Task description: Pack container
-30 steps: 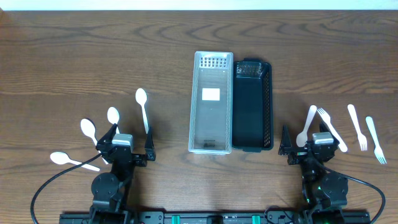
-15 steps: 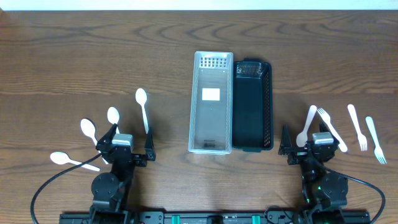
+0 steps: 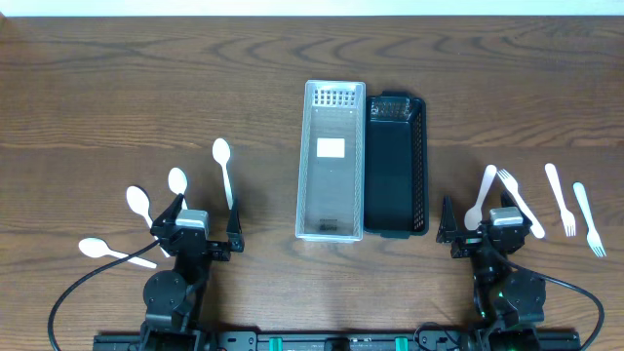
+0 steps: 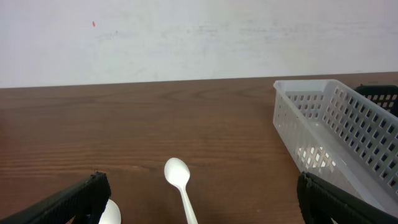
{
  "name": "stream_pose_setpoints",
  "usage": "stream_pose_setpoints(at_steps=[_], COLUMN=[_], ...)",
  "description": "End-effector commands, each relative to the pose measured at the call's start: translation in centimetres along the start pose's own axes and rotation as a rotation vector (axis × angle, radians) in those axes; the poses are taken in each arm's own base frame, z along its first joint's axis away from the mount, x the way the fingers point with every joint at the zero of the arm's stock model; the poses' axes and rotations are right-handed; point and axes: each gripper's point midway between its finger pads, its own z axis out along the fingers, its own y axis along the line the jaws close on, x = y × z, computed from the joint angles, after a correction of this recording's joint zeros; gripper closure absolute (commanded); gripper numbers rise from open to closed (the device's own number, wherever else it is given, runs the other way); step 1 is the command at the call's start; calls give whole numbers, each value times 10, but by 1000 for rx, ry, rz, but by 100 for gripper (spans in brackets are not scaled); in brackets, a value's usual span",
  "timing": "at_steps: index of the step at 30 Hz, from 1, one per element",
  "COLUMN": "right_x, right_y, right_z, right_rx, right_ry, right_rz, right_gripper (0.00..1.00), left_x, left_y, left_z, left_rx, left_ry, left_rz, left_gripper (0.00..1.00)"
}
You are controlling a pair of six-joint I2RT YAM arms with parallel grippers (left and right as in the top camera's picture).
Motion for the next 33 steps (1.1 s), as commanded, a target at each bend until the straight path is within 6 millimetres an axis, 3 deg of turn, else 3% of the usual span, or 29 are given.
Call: stream_pose_setpoints(at_steps=[1,8,11,16,20,24,28,33], right_x=[1,0,-11,-39,-73,-94,-91,-63], right_y=[5,5,4,1,-7,-16,-32,-54], right_z=[0,0,-3,-12,-12,-4,8,17], right_rx=[-21,-23,-22,-9,25,66,140,219], right_ry=[3,1,-6,38,117,267,523,895], right_rz=[-7,68,87,86,95,96,145,203], right_gripper=[1,1,1,1,1,1,1,1], left_x=[16,8,-3,-44,-83,-100,-98,-78], left_y=[1,1,1,2,6,6,6,6], left_z=[1,1,-3,-12,-11,-2,6,16], left_rx=[-7,-9,-9,-18,-51,-59,-70,-77], left_ry=[48,20,25,51,154,324,532,729], left_rz=[2,-48,-81,-80,-76,-71,-63,-57], left_gripper=[2,2,2,2,2,2,2,2])
